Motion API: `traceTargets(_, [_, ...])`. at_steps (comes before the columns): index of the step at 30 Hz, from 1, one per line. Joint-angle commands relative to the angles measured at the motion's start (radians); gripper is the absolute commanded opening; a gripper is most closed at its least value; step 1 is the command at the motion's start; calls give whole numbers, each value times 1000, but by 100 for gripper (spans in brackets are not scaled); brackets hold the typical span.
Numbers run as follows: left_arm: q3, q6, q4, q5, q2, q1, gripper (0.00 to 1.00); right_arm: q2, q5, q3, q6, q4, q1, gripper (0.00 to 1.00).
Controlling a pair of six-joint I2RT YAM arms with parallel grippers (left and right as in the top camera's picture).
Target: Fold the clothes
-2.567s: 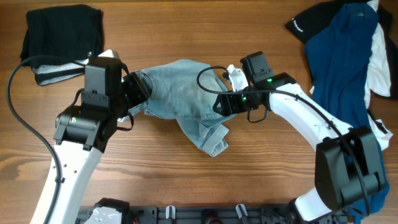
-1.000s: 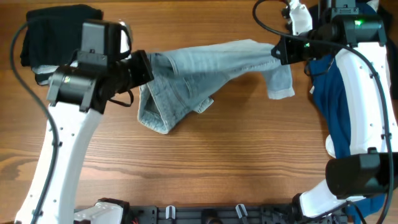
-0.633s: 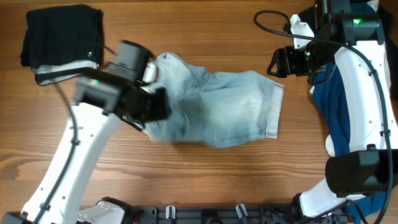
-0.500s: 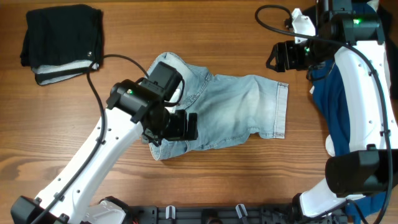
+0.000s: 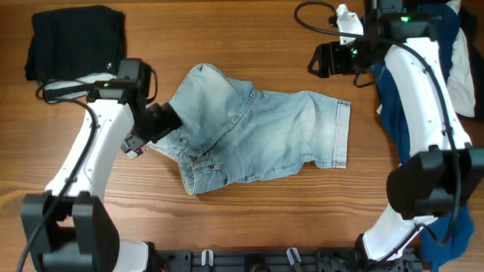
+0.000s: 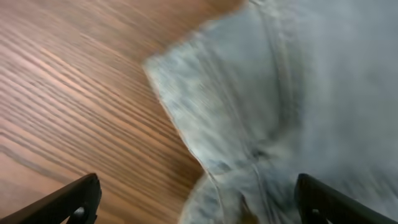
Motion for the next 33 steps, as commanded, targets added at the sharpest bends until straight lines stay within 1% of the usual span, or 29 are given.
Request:
traceTargets(1, [-89, -53, 93, -1, 21, 91, 100, 34, -22, -5, -5, 12, 2, 79])
traceTargets(2, [-123, -53, 140, 17, 21, 100, 100, 37, -22, -5, -3, 23, 2, 80])
traceTargets(6, [-260, -68, 319, 18, 24, 100, 85, 38, -22, -5, -4, 29, 2, 80])
traceTargets(8, [-298, -69, 388, 16, 38, 100, 75, 38, -22, -5, -3, 30, 2, 80])
traceTargets(11, [-301, -72, 452, 2, 78, 100, 59, 38, -22, -5, 5, 31, 2, 79])
traceTargets(13, [-301, -72, 496, -33, 93, 100, 44, 38, -22, -5, 5, 31, 2, 79])
traceTargets(14, [-301, -72, 520, -74, 95, 100, 21, 38, -22, -5, 4, 31, 2, 79])
traceTargets(15, [-299, -72, 562, -148, 94, 102, 4, 38, -22, -5, 5, 33, 2, 79])
traceTargets(17, [-230, -66, 583, -202, 90, 134, 4, 38, -22, -5, 5, 47, 2, 79])
traceTargets(19, [-93, 2, 581, -213, 90, 169, 4, 38, -22, -5, 8, 53, 2, 79])
traceTargets(20, [9, 50, 582, -212, 90, 179, 4, 39, -22, -5, 7, 53, 2, 79])
traceTargets(22, [109, 96, 577, -208, 90, 174, 4, 39, -23, -5, 7, 53, 3, 79])
traceTargets(25, [283, 147, 503, -212, 87, 128, 4, 39, -66, -5, 5, 43, 23, 74])
traceTargets(26, [319, 146, 490, -200, 82, 118, 4, 39, -82, -5, 5, 44, 36, 74])
traceTargets(28, [354, 146, 493, -121, 64, 118, 4, 39, -82, -5, 15, 50, 44, 74])
traceTargets(29, [363, 147, 499, -120, 57, 119, 4, 39, -82, -5, 35, 55, 44, 75])
traceTargets(31, [368, 150, 501, -166, 47, 119, 4, 39, -83, -5, 34, 69, 45, 76])
traceTargets(33, [368, 186, 480, -254, 45, 116, 4, 41, -82, -5, 32, 74, 50, 76])
